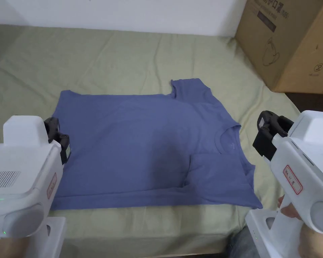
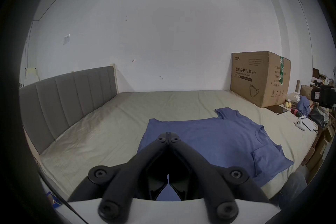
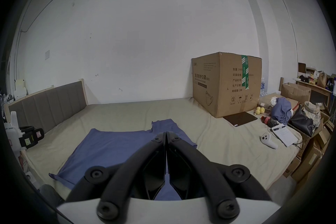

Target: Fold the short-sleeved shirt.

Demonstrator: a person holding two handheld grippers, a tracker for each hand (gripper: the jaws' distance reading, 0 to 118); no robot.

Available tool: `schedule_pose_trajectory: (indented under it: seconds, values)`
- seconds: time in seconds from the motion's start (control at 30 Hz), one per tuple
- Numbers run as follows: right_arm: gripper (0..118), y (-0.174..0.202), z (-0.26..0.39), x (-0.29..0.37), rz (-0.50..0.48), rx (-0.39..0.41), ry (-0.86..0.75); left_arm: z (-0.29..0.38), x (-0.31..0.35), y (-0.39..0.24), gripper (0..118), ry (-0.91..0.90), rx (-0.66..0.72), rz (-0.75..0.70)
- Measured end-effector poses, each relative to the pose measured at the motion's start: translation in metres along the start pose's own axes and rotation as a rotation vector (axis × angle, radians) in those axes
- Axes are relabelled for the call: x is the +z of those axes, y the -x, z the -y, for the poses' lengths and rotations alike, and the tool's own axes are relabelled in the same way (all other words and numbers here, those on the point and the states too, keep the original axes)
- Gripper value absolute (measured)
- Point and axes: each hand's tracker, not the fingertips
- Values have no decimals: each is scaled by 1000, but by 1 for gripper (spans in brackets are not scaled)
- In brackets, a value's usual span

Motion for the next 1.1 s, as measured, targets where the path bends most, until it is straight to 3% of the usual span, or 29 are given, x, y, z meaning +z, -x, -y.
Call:
schedule_pose_trajectory:
  seconds: [0.13,0.2,0.27,0.4,0.43,0.6,0.67,0.83,0.9,0.97,1.0,1.03,1.1]
  values:
    - [0,-2,3,-1,-14,-13,15,-3,-2,15,0,40,63,-3]
    - [0,-2,4,-1,-14,-7,25,-8,-10,28,0,143,76,-12]
    - [0,-3,5,-1,-13,-3,28,-10,-23,45,18,228,117,-28]
    - [0,-5,5,-2,-10,0,40,-2,-48,78,94,456,155,-46]
    - [0,-6,6,-3,-8,6,44,4,-53,86,99,507,168,-52]
    - [0,-4,10,-5,6,-8,71,43,-72,110,103,714,191,2]
    - [0,-4,11,-5,12,-6,84,60,-80,112,103,826,160,-33]
    - [0,-3,15,-7,16,0,112,88,-87,113,103,897,73,-94]
    - [0,-3,17,-8,21,2,120,96,-88,113,97,934,54,-85]
    - [0,-2,18,-9,20,6,127,102,-89,113,64,950,60,-83]
    - [0,-2,18,-9,20,6,129,105,-90,114,26,950,76,-84]
    - [0,-2,18,-10,21,7,133,107,-88,113,10,937,119,-63]
    - [0,-1,19,-12,22,10,142,108,-84,110,2,916,146,-78]
